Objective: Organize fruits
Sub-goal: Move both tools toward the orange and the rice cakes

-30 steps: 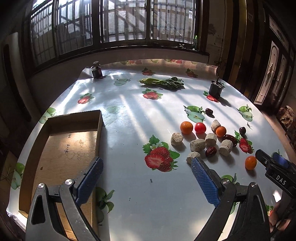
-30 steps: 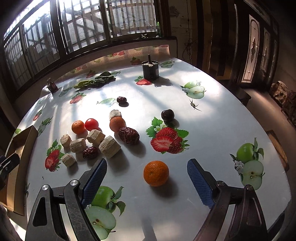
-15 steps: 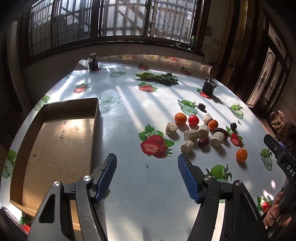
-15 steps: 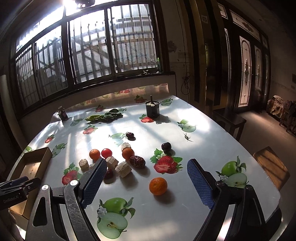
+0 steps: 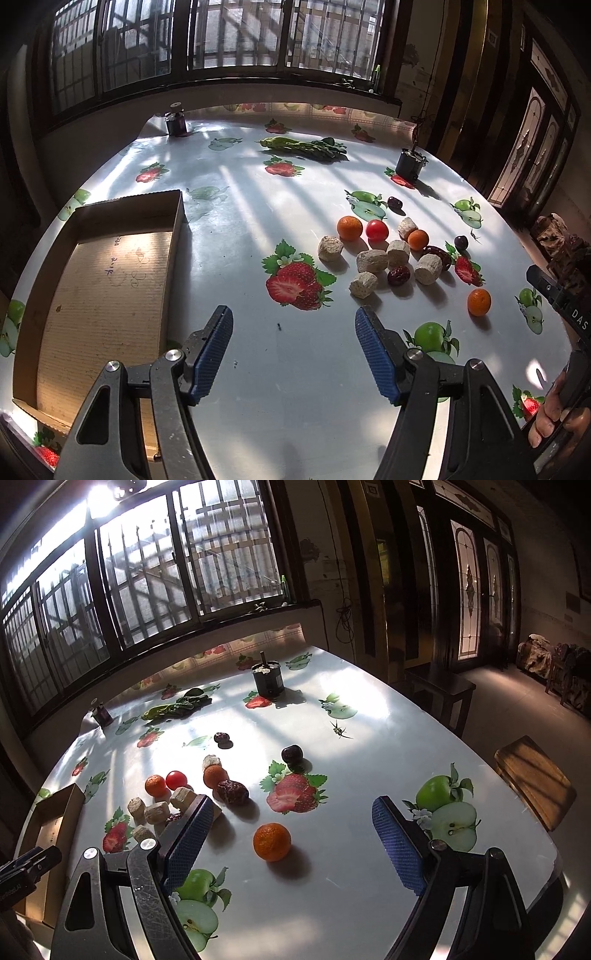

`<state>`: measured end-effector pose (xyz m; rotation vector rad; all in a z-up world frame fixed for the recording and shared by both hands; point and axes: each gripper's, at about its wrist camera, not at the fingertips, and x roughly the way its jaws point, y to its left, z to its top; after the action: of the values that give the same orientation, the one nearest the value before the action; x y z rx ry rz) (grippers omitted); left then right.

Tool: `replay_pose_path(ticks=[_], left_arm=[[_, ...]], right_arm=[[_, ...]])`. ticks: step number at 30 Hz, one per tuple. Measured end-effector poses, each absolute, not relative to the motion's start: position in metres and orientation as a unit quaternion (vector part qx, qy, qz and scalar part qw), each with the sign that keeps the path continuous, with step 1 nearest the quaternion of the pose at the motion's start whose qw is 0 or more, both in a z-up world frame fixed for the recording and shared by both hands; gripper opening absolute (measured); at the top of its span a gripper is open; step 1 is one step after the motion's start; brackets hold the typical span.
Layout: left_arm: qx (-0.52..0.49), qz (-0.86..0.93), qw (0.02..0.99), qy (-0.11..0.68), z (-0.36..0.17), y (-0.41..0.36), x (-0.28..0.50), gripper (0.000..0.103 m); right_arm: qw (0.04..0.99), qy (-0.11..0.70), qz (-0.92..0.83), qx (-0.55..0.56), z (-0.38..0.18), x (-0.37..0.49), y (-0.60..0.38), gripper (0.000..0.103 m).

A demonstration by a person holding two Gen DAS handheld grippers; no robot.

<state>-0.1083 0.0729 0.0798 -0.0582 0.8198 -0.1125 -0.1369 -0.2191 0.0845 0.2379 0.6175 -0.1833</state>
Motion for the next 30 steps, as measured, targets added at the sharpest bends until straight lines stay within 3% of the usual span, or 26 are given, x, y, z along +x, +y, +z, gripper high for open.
replay_pose_path(ticks=[5,9,30], left_arm=[[-0.009,-0.055,0.912,0.407,0.075,0.066,-0.106,0.070],[-0.001,-0.058,0.912,0.406,0.075,0.063,-0.107,0.078],[0.024,-0.051,0.904,0.423,0.059,0.053,-0.097,0.078]], right_arm=[[0.939,0.315,-0.076,0.114,0.077,-0.132,-0.212,0.091],[0.936,0.324,-0.072,0.113,0.072,-0.129,-0.210,0.091],[0.924,0.360,-0.071,0.111,0.058,-0.119,-0.217,0.091]])
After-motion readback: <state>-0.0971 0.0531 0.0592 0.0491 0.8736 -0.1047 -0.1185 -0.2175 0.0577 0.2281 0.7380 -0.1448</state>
